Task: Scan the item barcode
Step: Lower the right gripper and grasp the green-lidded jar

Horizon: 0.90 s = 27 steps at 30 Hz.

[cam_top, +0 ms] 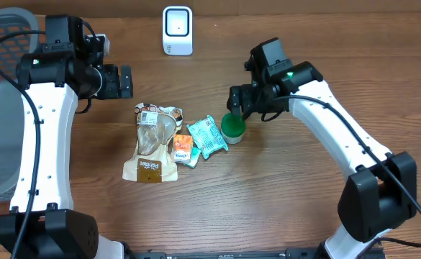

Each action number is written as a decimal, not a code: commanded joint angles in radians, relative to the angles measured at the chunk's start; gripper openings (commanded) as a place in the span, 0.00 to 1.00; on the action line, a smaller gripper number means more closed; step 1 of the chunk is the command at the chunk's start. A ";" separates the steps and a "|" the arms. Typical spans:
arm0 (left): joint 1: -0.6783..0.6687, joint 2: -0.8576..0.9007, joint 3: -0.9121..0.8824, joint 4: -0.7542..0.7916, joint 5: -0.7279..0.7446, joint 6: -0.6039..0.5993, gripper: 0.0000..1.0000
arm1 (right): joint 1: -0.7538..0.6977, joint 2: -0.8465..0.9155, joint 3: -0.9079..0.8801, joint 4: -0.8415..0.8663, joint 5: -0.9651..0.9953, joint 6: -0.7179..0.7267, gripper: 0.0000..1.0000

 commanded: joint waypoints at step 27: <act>0.006 0.007 0.019 0.003 0.014 0.019 0.99 | 0.101 0.121 -0.025 0.008 0.063 0.172 0.70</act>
